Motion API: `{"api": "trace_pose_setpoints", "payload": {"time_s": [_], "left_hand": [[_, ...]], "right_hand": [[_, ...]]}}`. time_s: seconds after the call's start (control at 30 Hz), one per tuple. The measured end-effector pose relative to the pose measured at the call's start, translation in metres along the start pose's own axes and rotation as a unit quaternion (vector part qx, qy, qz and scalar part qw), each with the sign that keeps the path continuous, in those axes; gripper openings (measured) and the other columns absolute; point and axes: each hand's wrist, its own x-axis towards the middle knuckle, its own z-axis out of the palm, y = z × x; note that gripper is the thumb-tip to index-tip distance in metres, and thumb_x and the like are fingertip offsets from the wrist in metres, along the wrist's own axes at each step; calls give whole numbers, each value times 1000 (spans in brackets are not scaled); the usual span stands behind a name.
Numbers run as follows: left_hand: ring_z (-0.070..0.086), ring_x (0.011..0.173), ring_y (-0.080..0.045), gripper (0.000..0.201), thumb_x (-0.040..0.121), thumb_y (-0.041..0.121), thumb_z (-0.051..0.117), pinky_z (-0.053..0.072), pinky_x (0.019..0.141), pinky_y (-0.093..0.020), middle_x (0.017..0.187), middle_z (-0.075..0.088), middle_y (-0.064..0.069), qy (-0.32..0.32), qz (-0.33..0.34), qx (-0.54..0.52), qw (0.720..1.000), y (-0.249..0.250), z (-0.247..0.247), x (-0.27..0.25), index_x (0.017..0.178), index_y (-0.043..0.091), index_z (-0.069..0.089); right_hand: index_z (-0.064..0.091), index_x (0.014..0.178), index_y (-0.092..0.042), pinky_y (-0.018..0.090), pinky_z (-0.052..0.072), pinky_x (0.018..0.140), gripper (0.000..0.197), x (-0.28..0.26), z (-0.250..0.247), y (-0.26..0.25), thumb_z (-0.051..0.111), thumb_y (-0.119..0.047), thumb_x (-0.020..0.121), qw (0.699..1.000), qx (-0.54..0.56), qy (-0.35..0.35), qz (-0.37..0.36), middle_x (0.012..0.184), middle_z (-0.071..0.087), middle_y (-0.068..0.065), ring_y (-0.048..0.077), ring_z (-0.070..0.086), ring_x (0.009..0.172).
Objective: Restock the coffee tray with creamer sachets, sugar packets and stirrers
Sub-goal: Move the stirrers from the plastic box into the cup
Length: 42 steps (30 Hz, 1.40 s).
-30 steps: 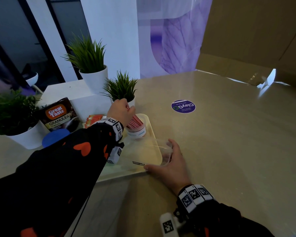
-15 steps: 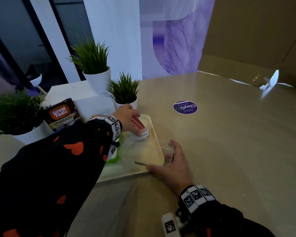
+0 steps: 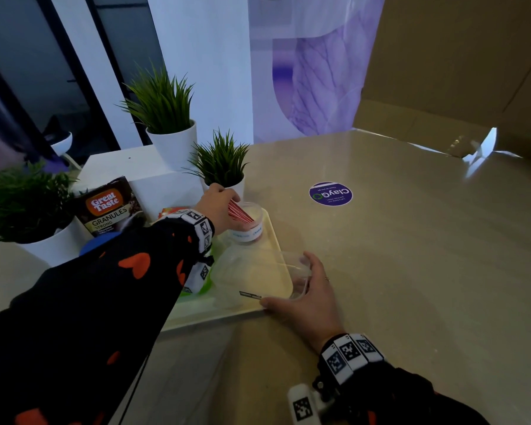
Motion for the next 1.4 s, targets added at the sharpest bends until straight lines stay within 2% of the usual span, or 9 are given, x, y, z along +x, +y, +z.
{"api": "trace_pose_setpoints", "payload": {"time_s": [0.13,0.3,0.43,0.6,0.7,0.93,1.1,1.27,1.4], "left_hand": [[50,118,-21,82,61,46,92,42,108,-34,137,38,-3,6,-2,-29,1000,-14,-6,1,132,27,54],[61,102,-16,68,67,28,92,46,87,-26,112,66,2,15,0,-98,995,-26,-10,2,126,25,59],[62,109,-21,62,73,20,88,47,93,-29,118,68,-2,34,0,-101,994,-26,-11,1,129,25,61],[56,121,-20,95,67,17,92,42,99,-26,133,59,-1,-43,13,-103,994,-27,-16,-1,148,25,42],[55,122,-18,102,65,28,93,40,98,-24,136,57,1,-59,12,-116,991,-27,-18,-3,151,25,38],[63,104,-16,75,69,47,87,54,94,-35,125,65,1,28,-22,-120,992,-28,-14,-2,135,26,58],[55,119,-22,98,62,57,87,50,101,-39,139,49,-4,14,-30,-132,991,-20,-15,2,145,29,43],[54,126,-24,82,81,64,68,42,98,-31,141,55,-7,-33,-30,-145,988,-14,-15,8,146,19,46],[55,112,-17,72,85,57,70,39,92,-25,134,60,-7,-47,-25,-174,983,-14,-16,15,142,16,53]], "right_hand": [[24,149,-46,46,50,106,134,0,0,1,96,-56,37,1000,-4,0,-4,150,43,-19,13,53,129],[24,149,-45,45,51,105,134,1,1,2,96,-56,36,1000,-4,1,-9,149,44,-19,12,55,126],[23,149,-47,45,51,106,134,1,1,3,96,-57,37,1000,-10,-1,-1,147,50,-13,13,55,127],[23,148,-49,46,52,105,133,1,1,2,97,-57,37,1000,-3,-2,4,146,51,-11,14,56,126],[24,148,-48,46,52,105,134,1,1,1,97,-56,36,1000,-2,-2,1,148,48,-14,14,55,127],[24,149,-46,46,53,103,134,0,-1,-2,97,-56,37,1000,-5,-4,4,146,51,-8,14,57,124],[23,149,-46,45,52,104,134,-2,-2,-4,97,-55,38,1000,-2,-10,9,148,49,-11,13,56,125],[24,150,-44,44,52,104,134,-2,-2,-4,99,-49,39,1000,7,-11,10,147,48,-12,13,56,123],[23,149,-46,45,53,103,134,-1,-2,-4,98,-49,38,1000,8,-12,14,146,47,-15,13,56,123]]}}
